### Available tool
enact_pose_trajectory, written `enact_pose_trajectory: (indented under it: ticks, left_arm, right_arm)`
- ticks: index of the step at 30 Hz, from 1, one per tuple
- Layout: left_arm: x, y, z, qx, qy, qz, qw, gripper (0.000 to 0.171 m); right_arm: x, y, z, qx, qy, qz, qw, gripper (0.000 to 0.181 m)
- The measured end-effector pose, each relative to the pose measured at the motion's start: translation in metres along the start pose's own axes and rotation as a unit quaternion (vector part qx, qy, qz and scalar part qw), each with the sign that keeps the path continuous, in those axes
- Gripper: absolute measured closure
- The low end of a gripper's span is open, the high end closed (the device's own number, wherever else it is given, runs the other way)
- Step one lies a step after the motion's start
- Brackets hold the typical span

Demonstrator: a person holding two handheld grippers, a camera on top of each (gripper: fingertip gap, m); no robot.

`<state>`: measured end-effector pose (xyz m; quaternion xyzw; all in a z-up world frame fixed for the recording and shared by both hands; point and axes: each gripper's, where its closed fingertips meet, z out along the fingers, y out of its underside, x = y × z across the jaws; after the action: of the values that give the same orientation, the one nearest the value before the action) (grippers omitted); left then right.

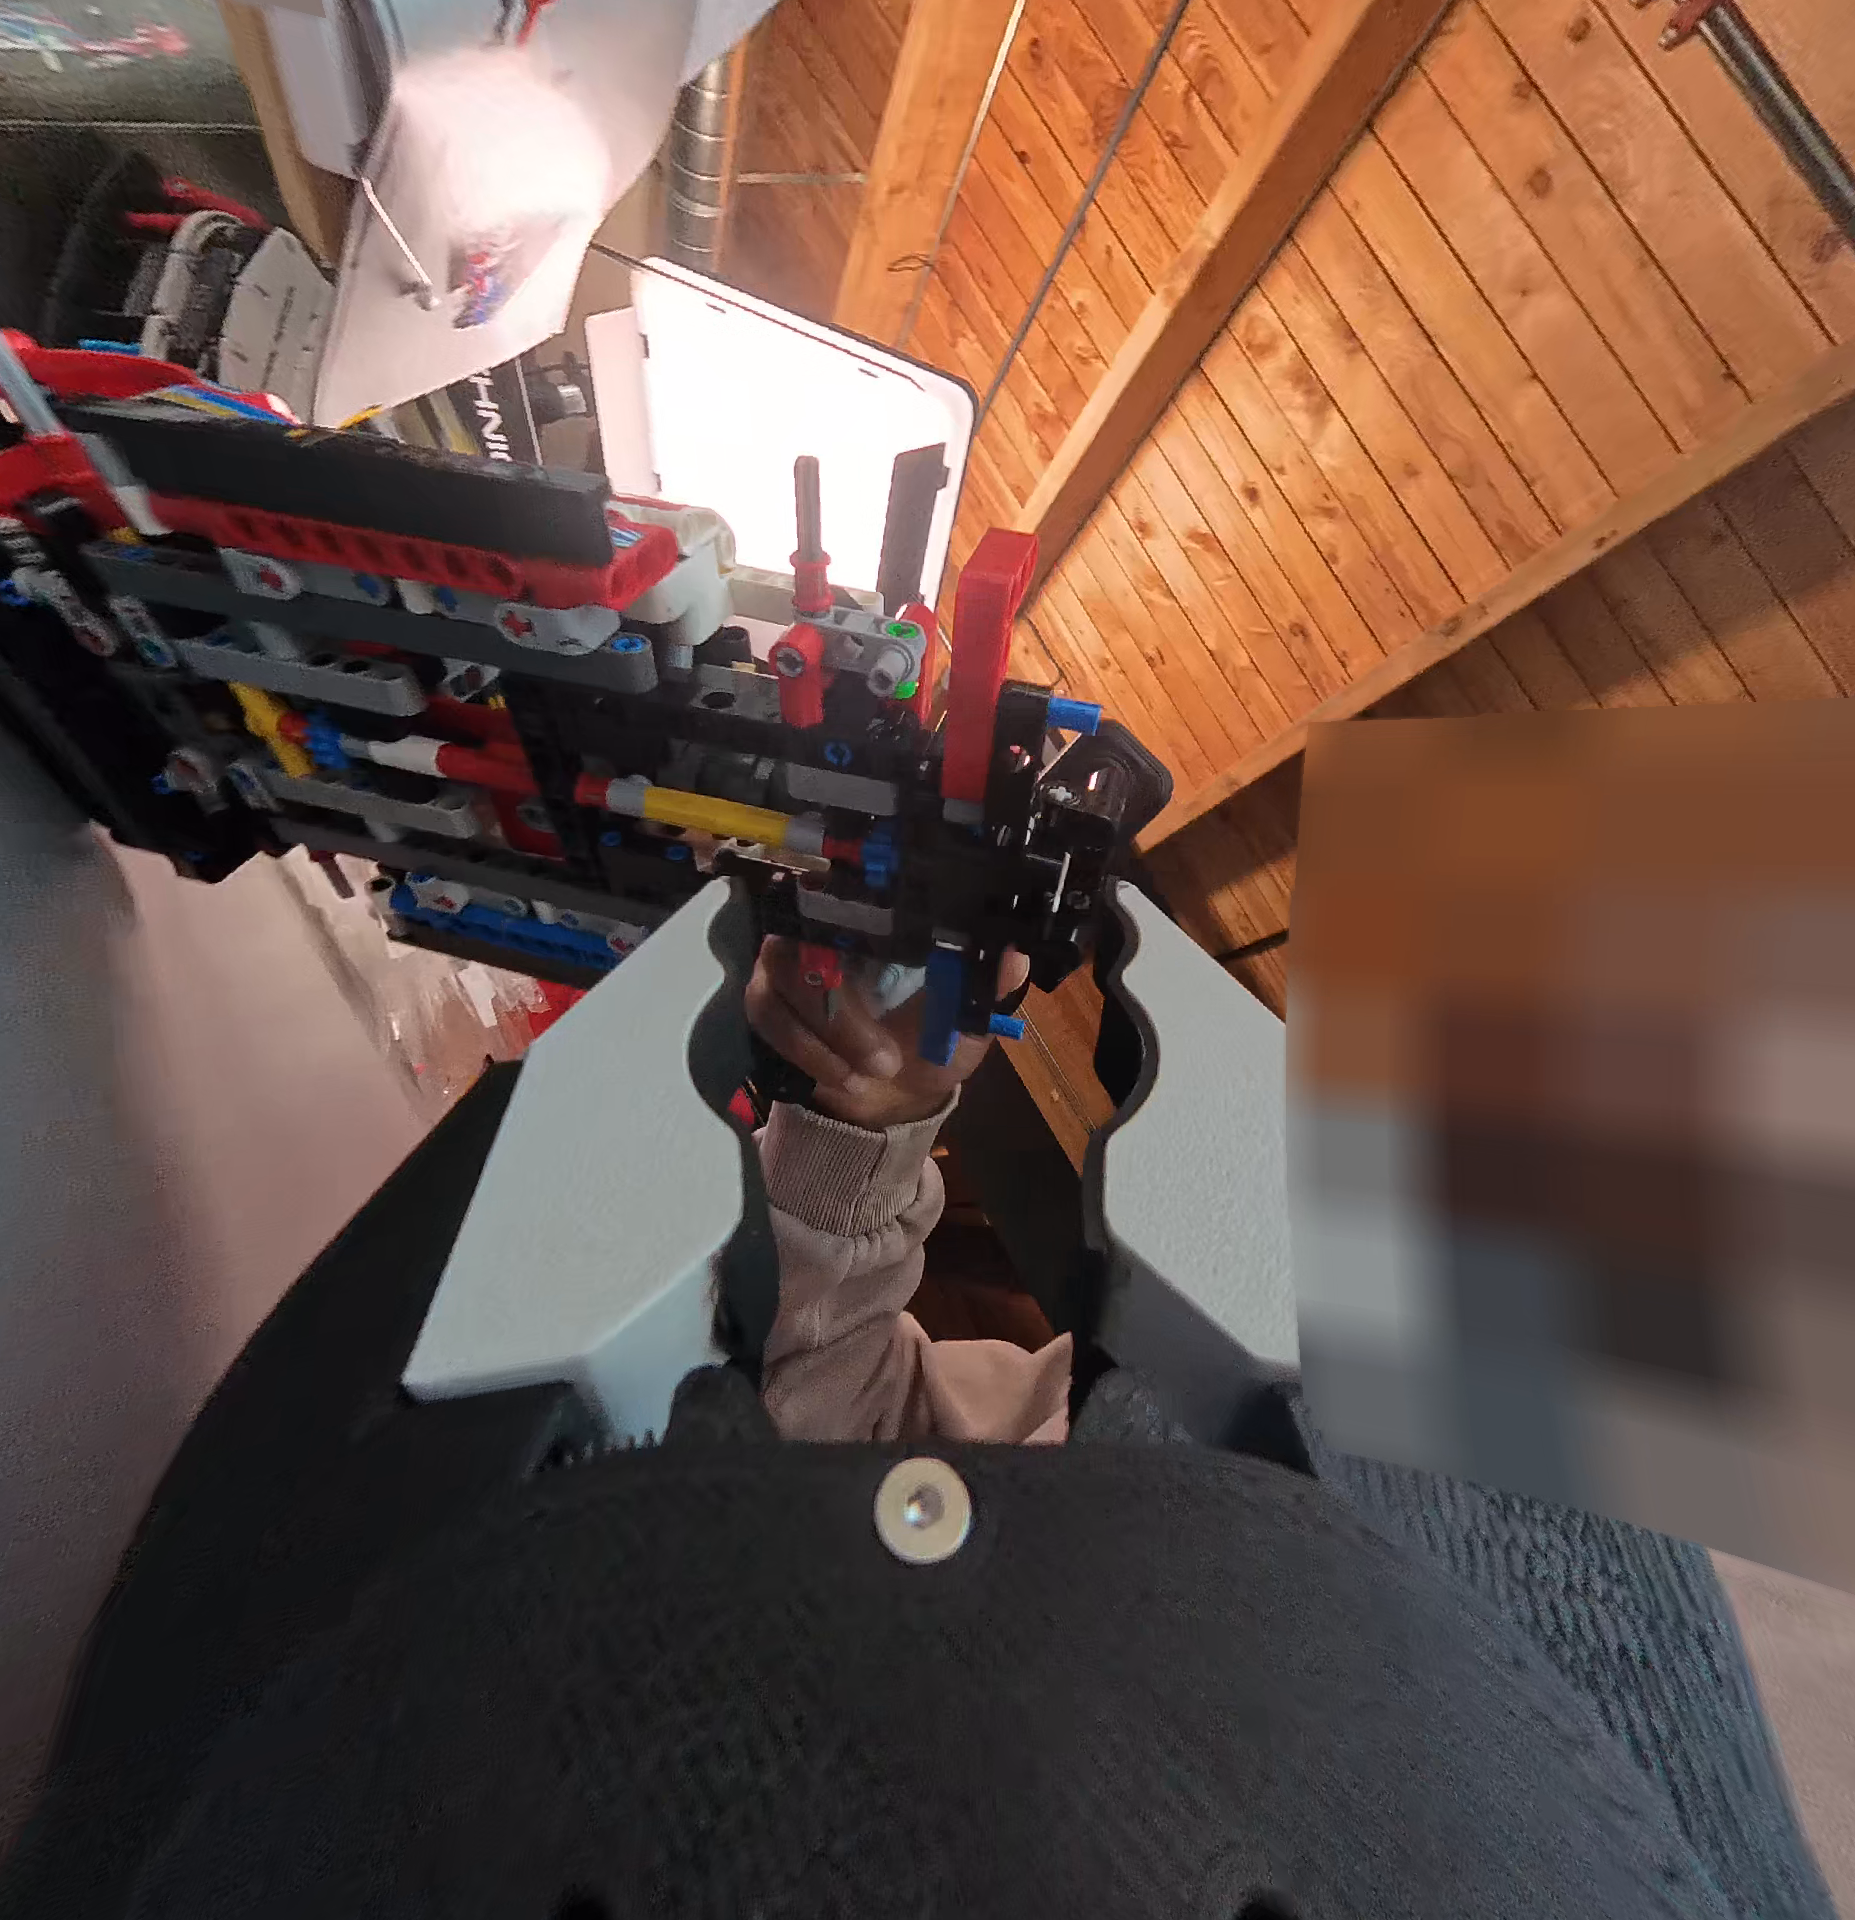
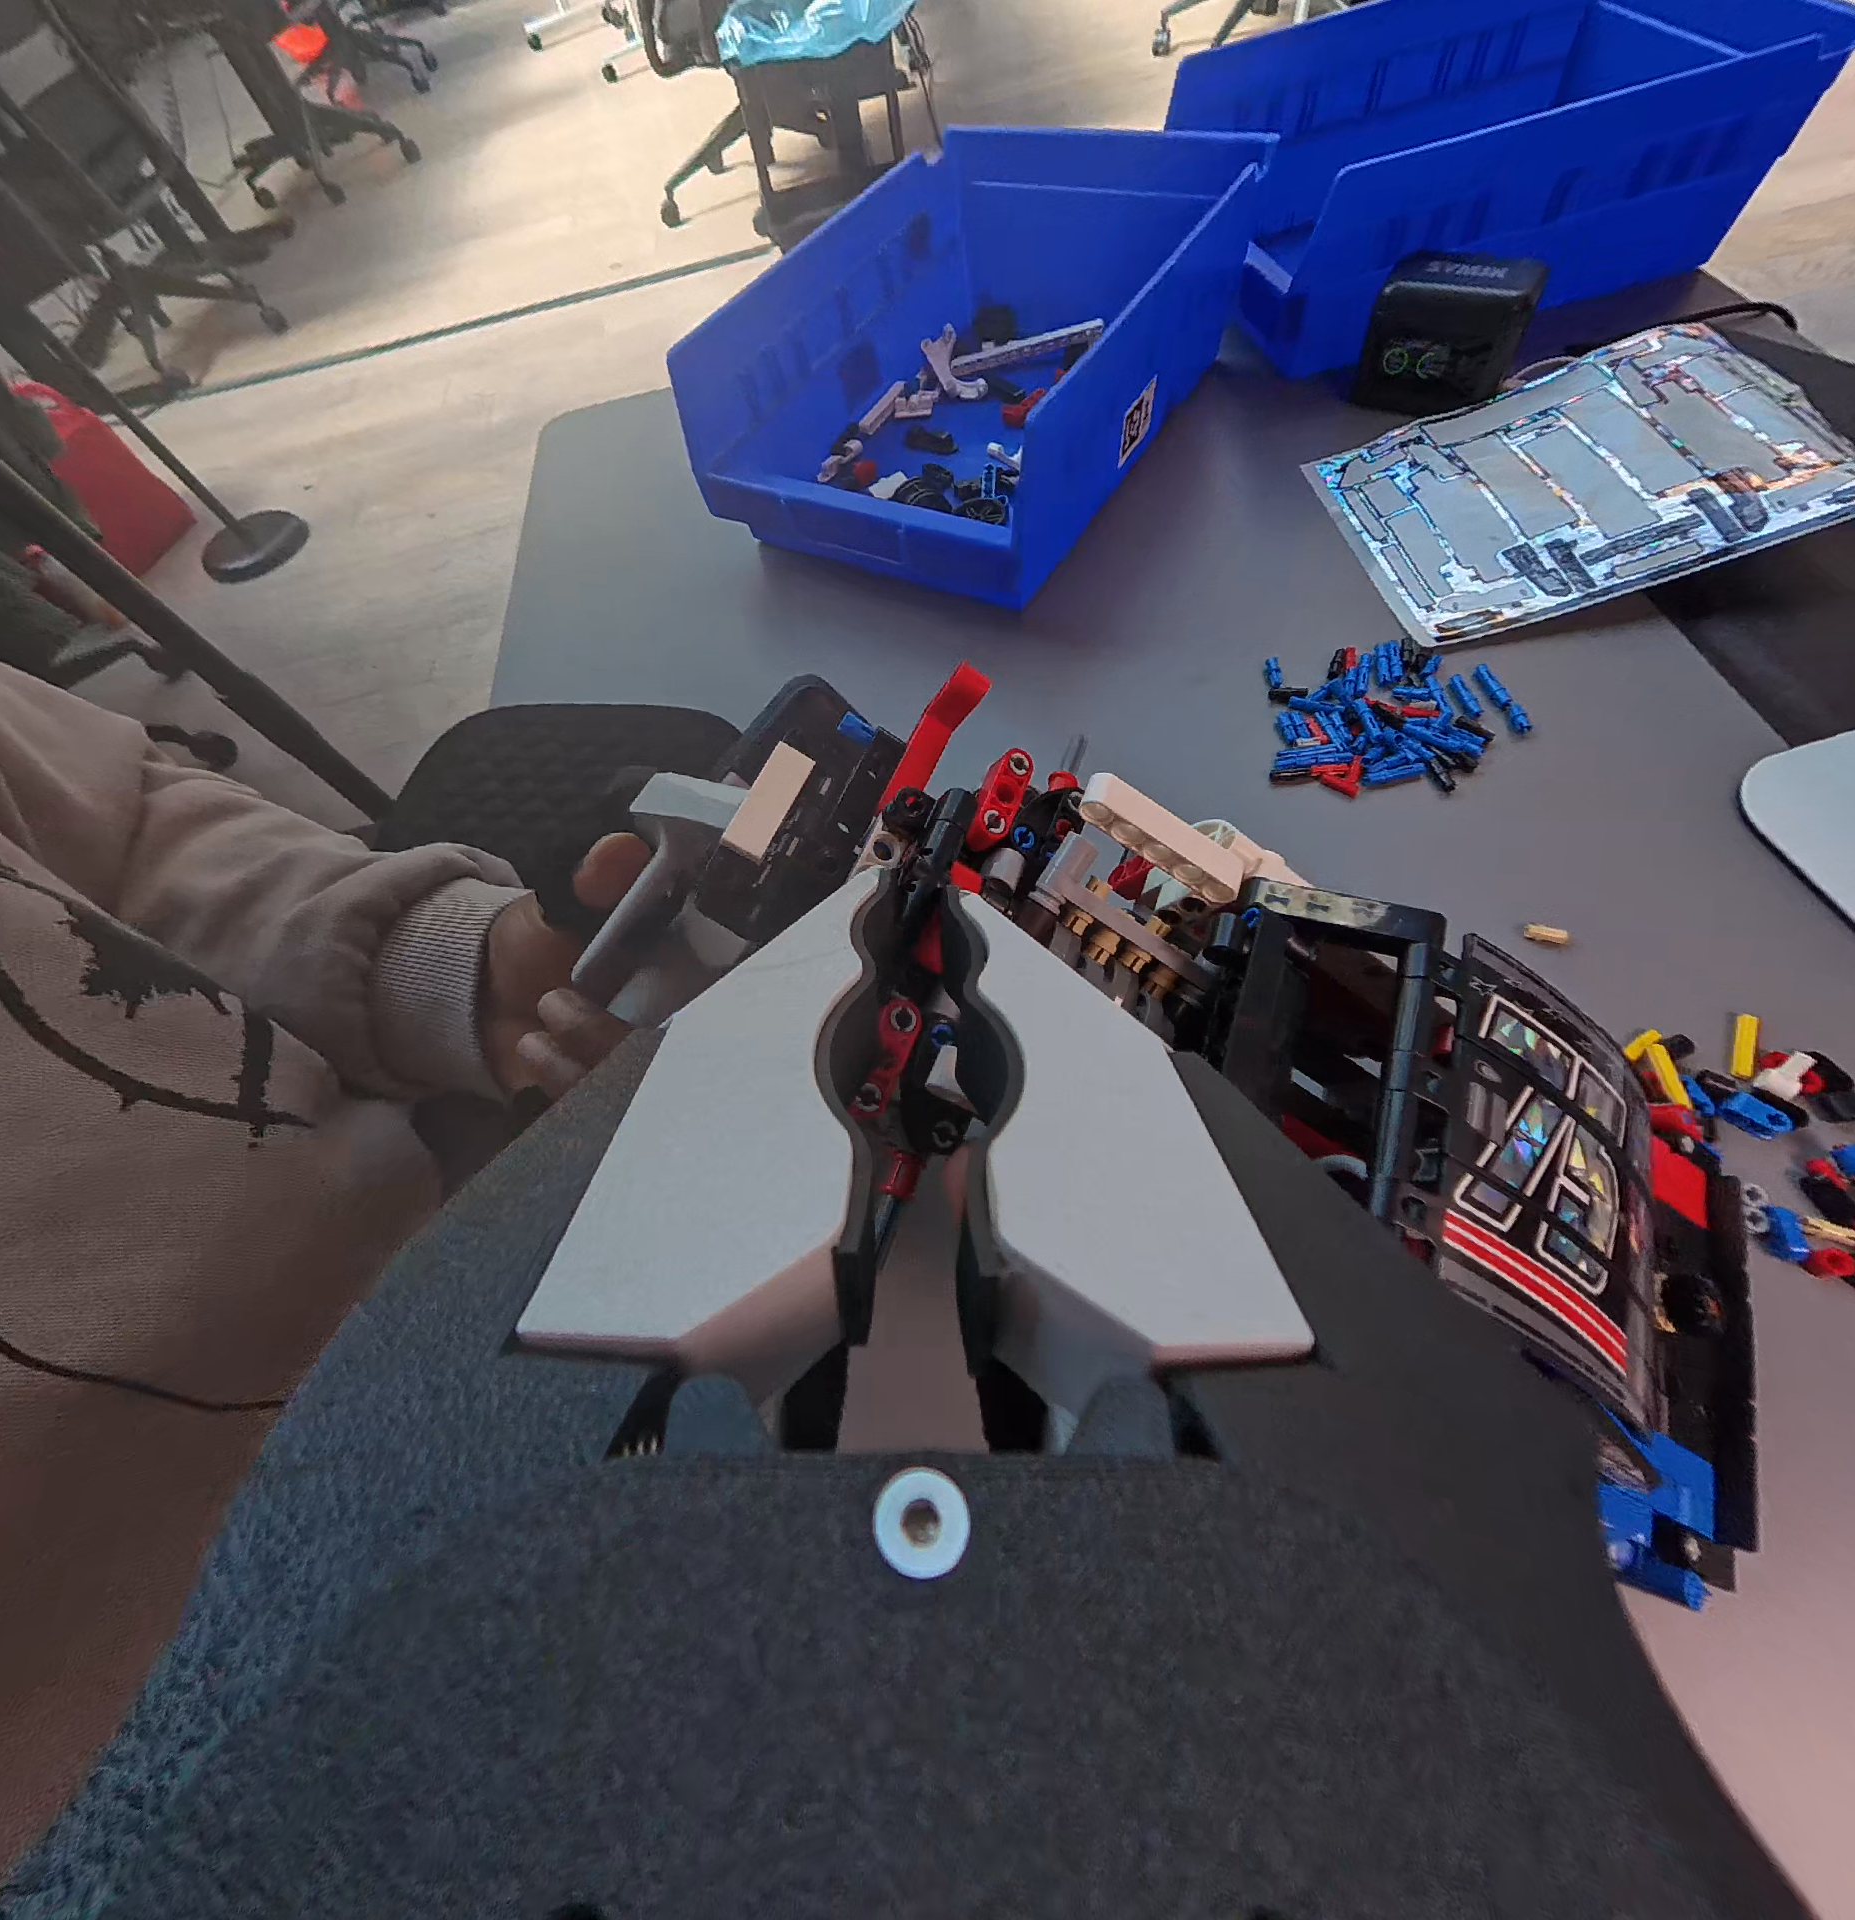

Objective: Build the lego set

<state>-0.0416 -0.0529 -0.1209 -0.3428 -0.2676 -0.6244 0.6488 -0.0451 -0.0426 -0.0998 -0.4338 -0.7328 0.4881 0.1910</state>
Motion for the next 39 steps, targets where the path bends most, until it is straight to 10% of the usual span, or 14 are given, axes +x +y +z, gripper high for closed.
enact_pose_trajectory:
  ticks: [10, 21, 29, 39]
  left_arm:
    - [0.043, -0.012, -0.010, -0.042, -0.139, 0.221, 0.964, 0.106]
    - [0.008, -0.035, -0.034, -0.292, -0.283, 0.368, 0.836, 0.111]
    - [-0.065, -0.019, -0.084, -0.512, -0.309, 0.448, 0.665, 0.115]
    - [-0.080, -0.006, -0.069, -0.498, -0.263, 0.538, 0.627, 0.106]
  right_arm:
    - [0.010, 0.090, -0.011, -0.157, 0.105, -0.105, 0.976, 0.176]
    - [-0.008, 0.132, 0.028, -0.180, 0.162, -0.171, 0.955, 0.165]
    - [0.038, 0.086, -0.065, -0.056, 0.167, -0.107, 0.978, 0.144]
    - [0.117, 0.155, -0.080, -0.291, 0.154, -0.271, 0.905, 0.086]
